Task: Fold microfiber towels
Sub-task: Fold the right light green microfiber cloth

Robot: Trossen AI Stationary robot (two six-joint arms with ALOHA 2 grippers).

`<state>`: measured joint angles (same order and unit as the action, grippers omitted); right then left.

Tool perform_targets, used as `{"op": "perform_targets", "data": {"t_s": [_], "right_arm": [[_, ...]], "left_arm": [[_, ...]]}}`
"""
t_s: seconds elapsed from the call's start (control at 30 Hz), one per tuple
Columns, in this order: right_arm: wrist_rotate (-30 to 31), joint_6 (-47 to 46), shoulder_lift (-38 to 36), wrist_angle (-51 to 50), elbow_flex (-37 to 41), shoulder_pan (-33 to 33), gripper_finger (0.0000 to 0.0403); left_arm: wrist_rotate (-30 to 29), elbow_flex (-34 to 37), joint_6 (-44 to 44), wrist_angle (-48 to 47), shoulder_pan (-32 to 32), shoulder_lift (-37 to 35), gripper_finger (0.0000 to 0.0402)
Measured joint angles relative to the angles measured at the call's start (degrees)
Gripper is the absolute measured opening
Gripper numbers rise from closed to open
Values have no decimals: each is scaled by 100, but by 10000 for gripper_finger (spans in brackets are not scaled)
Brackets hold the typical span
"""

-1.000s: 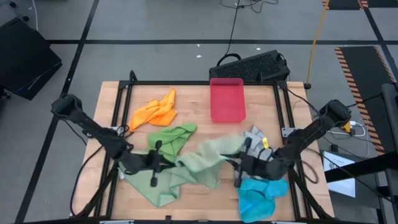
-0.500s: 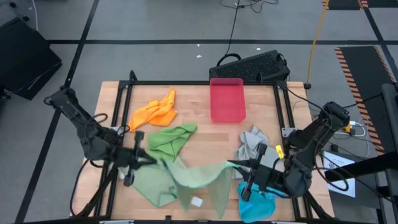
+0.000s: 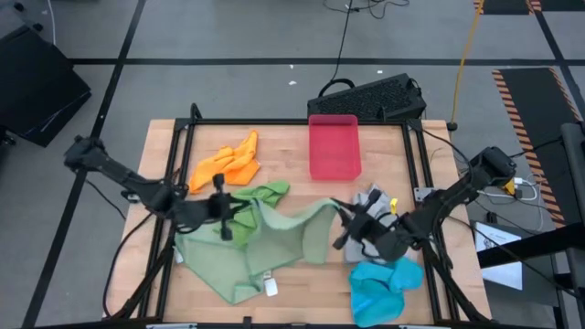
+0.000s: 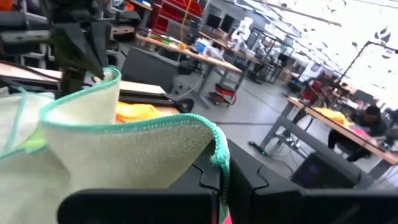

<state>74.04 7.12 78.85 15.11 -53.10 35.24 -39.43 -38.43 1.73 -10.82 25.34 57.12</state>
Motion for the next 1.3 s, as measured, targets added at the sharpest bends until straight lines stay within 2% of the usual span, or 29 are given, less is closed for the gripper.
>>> {"op": "perform_targets", "data": {"t_s": [0.2, 0.43, 0.57, 0.63, 0.77, 0.83, 0.97, 1.07, 1.17, 1.3], "right_arm": [[-272, -612, -556, 7, 599, 49, 2], [-1385, -1720, -892, 11, 1503, 38, 2], [-1668, -2346, -1046, -4, 2051, -34, 2], [-1715, -2529, -1161, 26, 2249, -98, 2], [-1728, -2749, -1291, 150, 2490, -301, 2], [-1850, -2803, -1285, 178, 2523, -389, 2], [-2401, -3019, -1207, 177, 2533, -577, 2], [-2568, -3133, -1162, 197, 2533, -683, 2], [-2636, -3194, -1103, 220, 2533, -753, 2], [-2638, -3170, -1034, 294, 2533, -819, 2]], "left_arm": [[78, 224, 184, 43, -702, -23, 9], [1321, 235, 148, 214, -806, 151, 5], [1864, 235, -109, 77, -666, 184, 9], [1863, 235, -212, -8, -607, 181, 5], [1366, 235, -257, -153, -626, 184, 6], [1312, 235, -229, -182, -691, 205, 11], [1449, 244, 323, -271, -747, 288, 18], [1385, 237, 794, -346, -747, 487, 27], [1328, 243, 1047, -452, -749, 705, 48], [1188, 244, 1686, -770, -787, 975, 99]]}}
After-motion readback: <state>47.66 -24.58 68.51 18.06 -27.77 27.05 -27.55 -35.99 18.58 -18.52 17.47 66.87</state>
